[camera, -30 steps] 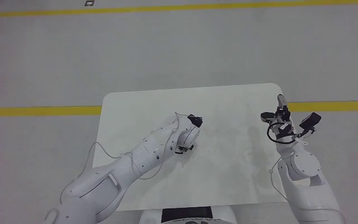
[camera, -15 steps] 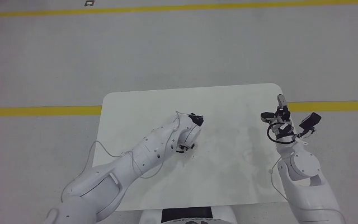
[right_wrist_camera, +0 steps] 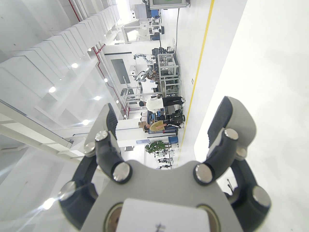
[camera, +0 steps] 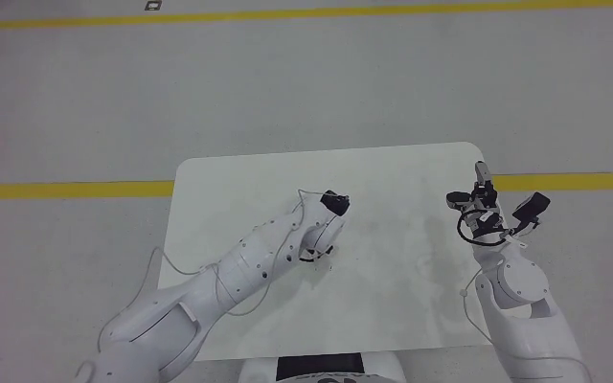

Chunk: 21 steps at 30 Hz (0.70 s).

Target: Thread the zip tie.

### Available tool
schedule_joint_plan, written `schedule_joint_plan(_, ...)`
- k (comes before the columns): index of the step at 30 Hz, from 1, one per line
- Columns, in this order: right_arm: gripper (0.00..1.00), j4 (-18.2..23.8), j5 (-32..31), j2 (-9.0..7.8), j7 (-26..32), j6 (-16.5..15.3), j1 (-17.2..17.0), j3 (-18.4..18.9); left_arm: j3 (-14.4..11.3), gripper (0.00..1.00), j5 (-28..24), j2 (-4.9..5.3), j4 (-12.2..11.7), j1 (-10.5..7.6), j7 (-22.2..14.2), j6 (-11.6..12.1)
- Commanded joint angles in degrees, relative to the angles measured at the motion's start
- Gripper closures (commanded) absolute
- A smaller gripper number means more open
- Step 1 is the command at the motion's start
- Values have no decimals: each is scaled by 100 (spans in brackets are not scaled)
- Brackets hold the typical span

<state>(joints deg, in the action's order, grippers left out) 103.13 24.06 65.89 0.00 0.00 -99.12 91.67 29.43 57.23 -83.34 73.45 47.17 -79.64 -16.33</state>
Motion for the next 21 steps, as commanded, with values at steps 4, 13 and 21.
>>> schedule_joint_plan(4,0,0,0,0,0,0,0,0,28,100,68,16,125,29,20,-36)
schedule_joint_plan(13,0,0,0,0,0,0,0,0,169,100,257,104,390,149,93,31)
schedule_joint_plan(21,0,0,0,0,0,0,0,0,214,100,171,95,249,146,393,353)
